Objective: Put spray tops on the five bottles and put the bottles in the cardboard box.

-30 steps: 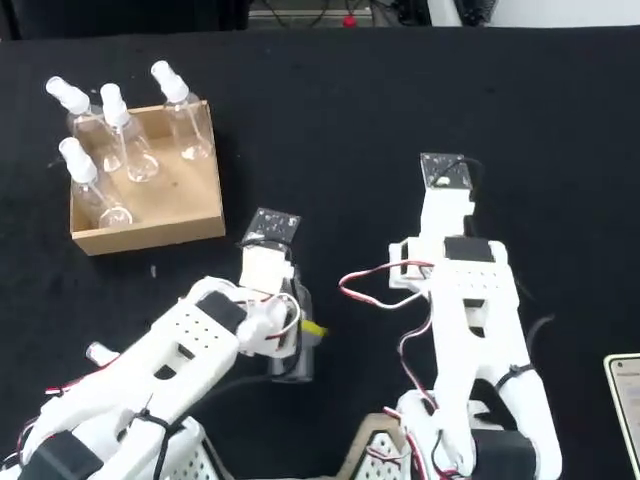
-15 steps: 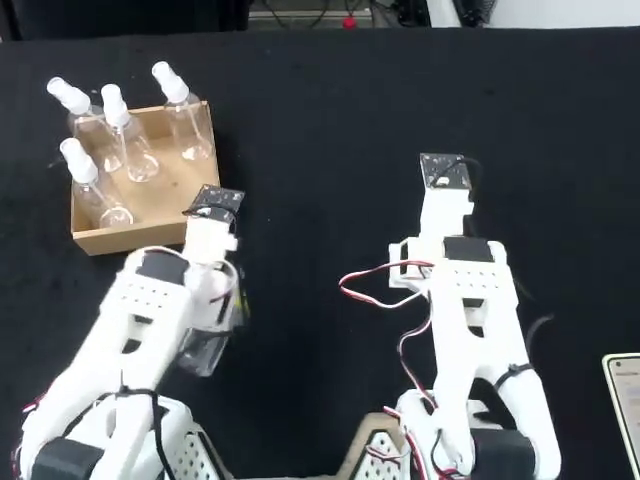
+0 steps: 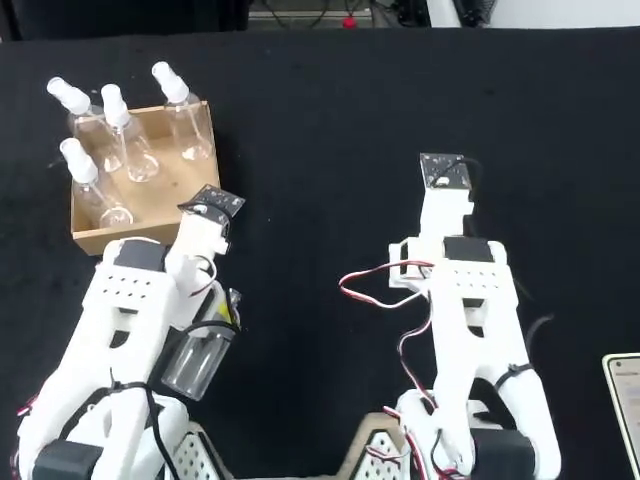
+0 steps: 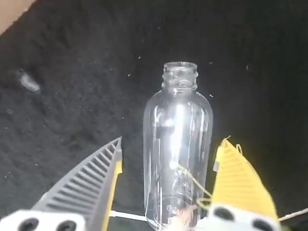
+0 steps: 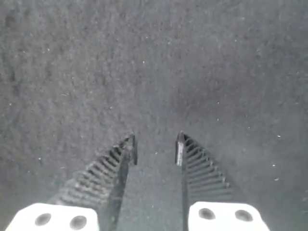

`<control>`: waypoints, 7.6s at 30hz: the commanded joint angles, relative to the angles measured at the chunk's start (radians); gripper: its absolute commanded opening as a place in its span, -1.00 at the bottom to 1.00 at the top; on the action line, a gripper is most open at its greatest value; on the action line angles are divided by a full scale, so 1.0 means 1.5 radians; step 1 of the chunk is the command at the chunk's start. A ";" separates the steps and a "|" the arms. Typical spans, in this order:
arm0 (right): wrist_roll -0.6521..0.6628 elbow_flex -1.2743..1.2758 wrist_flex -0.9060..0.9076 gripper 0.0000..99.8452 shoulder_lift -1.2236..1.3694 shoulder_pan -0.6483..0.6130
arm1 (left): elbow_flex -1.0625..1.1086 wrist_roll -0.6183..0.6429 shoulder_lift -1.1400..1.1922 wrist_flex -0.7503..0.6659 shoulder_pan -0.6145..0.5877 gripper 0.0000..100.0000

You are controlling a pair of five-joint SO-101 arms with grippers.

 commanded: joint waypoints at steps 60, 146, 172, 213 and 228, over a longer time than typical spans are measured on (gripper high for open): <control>0.006 -0.009 -0.009 -0.73 0.005 -0.092 | -0.293 -0.245 0.096 0.175 -0.465 -0.80; -0.173 -0.153 -0.198 -0.70 0.269 -0.948 | -0.371 -0.316 0.105 0.018 -1.040 -0.80; -0.068 -0.192 -0.093 -0.93 0.262 -0.821 | -0.371 -0.316 0.105 0.018 -1.041 -0.80; -0.057 -0.183 -0.157 -0.72 0.305 -0.959 | -0.371 -0.315 0.099 0.019 -1.041 -0.80; -0.047 -0.202 -0.163 -0.97 0.332 -0.926 | -0.371 -0.315 0.099 0.019 -1.043 -0.80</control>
